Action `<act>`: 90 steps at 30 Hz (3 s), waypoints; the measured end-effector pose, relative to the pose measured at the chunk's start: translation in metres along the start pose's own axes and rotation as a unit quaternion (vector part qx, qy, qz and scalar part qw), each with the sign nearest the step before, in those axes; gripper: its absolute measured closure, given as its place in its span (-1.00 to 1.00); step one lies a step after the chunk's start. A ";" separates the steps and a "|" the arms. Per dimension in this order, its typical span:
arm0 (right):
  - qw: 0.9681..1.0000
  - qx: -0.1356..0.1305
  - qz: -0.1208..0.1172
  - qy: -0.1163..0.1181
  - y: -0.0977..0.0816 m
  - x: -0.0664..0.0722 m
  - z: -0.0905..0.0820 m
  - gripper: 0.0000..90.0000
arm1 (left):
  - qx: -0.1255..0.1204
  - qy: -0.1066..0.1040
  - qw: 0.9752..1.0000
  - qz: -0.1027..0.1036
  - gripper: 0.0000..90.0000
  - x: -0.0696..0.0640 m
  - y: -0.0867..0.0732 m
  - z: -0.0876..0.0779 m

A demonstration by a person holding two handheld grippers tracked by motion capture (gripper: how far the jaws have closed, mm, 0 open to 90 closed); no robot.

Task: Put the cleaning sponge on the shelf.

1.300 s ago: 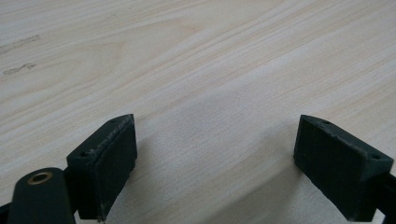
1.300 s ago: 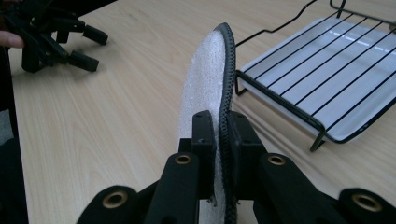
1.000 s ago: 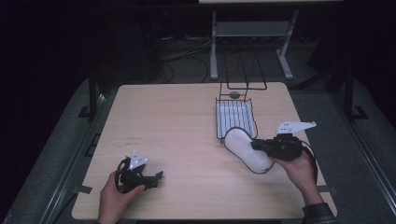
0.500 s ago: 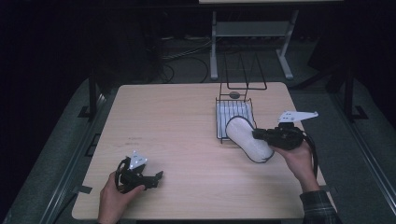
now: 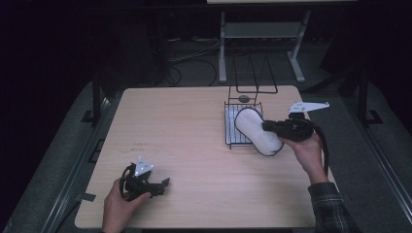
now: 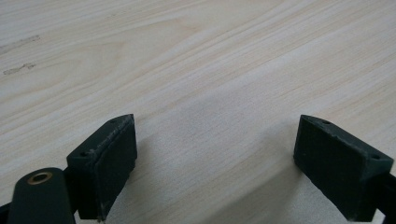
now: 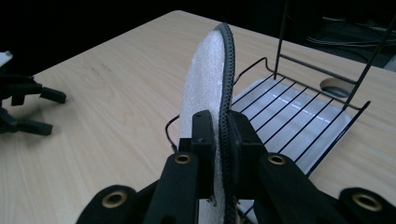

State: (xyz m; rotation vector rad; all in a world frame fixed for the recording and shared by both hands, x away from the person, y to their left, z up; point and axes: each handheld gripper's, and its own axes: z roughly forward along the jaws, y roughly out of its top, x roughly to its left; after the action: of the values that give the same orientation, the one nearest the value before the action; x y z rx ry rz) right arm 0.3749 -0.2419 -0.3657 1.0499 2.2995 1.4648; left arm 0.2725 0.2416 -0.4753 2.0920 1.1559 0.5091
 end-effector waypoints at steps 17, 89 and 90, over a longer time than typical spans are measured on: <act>1.000 -0.013 0.021 -0.009 0.022 -0.023 0.026 0.82 | 0.000 0.000 1.000 0.000 -0.72 0.000 0.000 0.000; 0.994 0.056 0.039 -0.081 -0.007 -0.054 0.064 0.86 | 0.000 0.000 1.000 0.000 -0.72 0.000 0.000 0.000; 0.995 0.060 0.040 -0.075 -0.010 -0.052 0.064 0.92 | 0.000 0.000 1.000 0.000 -0.72 0.000 0.000 0.000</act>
State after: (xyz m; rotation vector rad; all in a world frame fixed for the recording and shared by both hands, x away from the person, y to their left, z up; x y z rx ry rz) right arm 0.4414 -0.2345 -0.4147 1.2525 2.2873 1.2396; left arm 0.2725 0.2416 -0.4753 2.0921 1.1558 0.5090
